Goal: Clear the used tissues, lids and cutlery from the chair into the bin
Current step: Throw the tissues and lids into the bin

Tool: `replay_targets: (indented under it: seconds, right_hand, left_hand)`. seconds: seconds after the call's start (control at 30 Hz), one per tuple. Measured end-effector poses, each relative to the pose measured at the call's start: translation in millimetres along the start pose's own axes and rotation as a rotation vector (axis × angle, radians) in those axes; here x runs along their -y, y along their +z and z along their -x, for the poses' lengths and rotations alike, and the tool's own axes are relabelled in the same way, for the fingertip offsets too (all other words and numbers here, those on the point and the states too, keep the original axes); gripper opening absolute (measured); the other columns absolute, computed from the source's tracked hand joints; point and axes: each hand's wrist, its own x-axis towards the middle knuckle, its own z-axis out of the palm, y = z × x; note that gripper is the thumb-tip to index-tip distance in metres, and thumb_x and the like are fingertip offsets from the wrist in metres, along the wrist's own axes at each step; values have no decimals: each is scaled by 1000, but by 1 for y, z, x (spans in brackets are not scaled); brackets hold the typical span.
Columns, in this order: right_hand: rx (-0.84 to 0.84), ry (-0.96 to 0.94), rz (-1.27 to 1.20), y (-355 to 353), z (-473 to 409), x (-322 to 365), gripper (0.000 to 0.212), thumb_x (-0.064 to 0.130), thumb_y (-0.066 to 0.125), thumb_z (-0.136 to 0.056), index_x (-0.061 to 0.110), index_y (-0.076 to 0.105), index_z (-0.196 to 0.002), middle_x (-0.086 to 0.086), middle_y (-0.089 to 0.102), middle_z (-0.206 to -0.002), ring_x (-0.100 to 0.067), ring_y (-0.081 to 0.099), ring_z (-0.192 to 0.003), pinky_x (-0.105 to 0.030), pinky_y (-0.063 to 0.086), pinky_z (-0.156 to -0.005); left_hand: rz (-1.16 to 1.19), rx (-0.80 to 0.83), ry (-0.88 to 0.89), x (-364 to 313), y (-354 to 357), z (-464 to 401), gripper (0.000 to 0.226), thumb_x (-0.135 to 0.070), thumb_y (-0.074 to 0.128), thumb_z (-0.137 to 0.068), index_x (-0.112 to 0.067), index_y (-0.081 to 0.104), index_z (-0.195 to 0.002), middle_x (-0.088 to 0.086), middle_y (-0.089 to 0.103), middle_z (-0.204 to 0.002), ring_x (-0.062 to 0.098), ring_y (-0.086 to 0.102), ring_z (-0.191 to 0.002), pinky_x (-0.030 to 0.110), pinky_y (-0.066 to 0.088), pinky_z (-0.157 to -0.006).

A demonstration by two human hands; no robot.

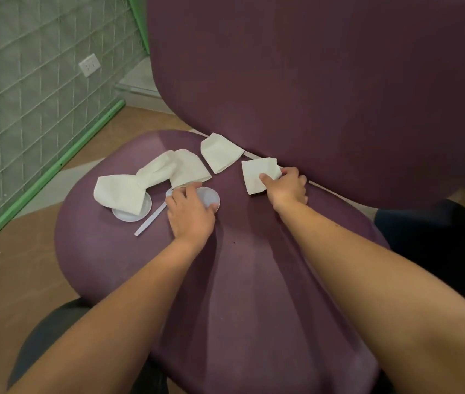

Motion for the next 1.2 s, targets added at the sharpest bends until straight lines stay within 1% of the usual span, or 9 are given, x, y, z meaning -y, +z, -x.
replay_targets:
  seconds: [0.17, 0.33, 0.43, 0.53, 0.63, 0.77, 0.97, 1.07, 1.2]
  right_hand:
    - [-29, 0, 27, 2, -1, -2, 36, 26, 65, -85, 20, 55, -119, -4, 48, -132, -29, 53, -118, -41, 39, -105]
    - [-77, -46, -234, 0, 14, -20, 18, 18, 65, -81, 15, 54, -95, -3, 56, -114, -24, 60, -98, -37, 50, -87]
    - [-103, -79, -355, -10, 27, -37, 16, 18, 66, -85, 11, 57, -95, -3, 55, -111, -16, 56, -91, -28, 43, -78]
    - [-121, -76, -431, -21, 40, -53, 16, 18, 68, -82, 19, 53, -85, -6, 62, -106, -21, 59, -99, -33, 47, -89]
    - [-135, -47, -491, -41, 54, -69, 22, 16, 69, -82, 25, 50, -78, -5, 65, -99, -24, 64, -94, -35, 51, -87]
    - [-139, -19, -536, -72, 70, -87, 21, 18, 70, -82, 26, 50, -79, -3, 66, -91, -29, 67, -88, -40, 55, -82]
    - [-222, -15, -581, -132, 93, -115, 15, 22, 68, -85, 24, 53, -85, 2, 63, -90, -22, 64, -88, -41, 56, -84]
    - [-263, -13, -616, -168, 110, -139, 14, 21, 68, -85, 25, 55, -87, 0, 65, -96, -23, 66, -93, -42, 56, -86]
    - [-351, -6, -630, -210, 132, -177, 14, 21, 69, -86, 18, 58, -94, 1, 63, -96, -21, 64, -92, -37, 56, -84]
  left_hand:
    - [84, 61, -29, 1, -7, -3, 71, -33, 78, -76, -19, 45, -137, 12, 35, -136, 32, 41, -123, 41, 39, -101]
    - [227, 69, -41, 1, -13, 10, 74, -33, 85, -71, -14, 46, -131, 9, 27, -132, 30, 56, -99, 43, 48, -90]
    - [285, 98, -67, -4, -15, 19, 67, -29, 83, -74, -16, 44, -126, 8, 32, -133, 30, 54, -90, 44, 48, -85]
    - [401, 216, -49, -8, -14, 29, 51, -25, 72, -84, -21, 40, -124, 2, 47, -130, 28, 56, -105, 45, 51, -85]
    - [476, 264, -68, -20, -14, 46, 37, -20, 59, -90, -25, 38, -120, 0, 51, -117, 31, 61, -92, 47, 55, -76]
    - [550, 315, -84, -46, -12, 66, 34, -9, 49, -91, -15, 40, -122, 2, 53, -106, 24, 53, -89, 34, 45, -79]
    - [718, 391, -69, -96, -12, 99, 28, -11, 62, -87, -16, 46, -110, 1, 57, -101, 19, 56, -89, 31, 45, -75]
    - [798, 461, 13, -128, -7, 124, 32, -10, 61, -90, -14, 48, -119, 0, 56, -101, 17, 56, -91, 24, 42, -72]
    - [863, 637, 146, -167, 5, 159, 40, -10, 58, -92, -20, 46, -128, -1, 58, -103, 15, 60, -90, 26, 50, -72]
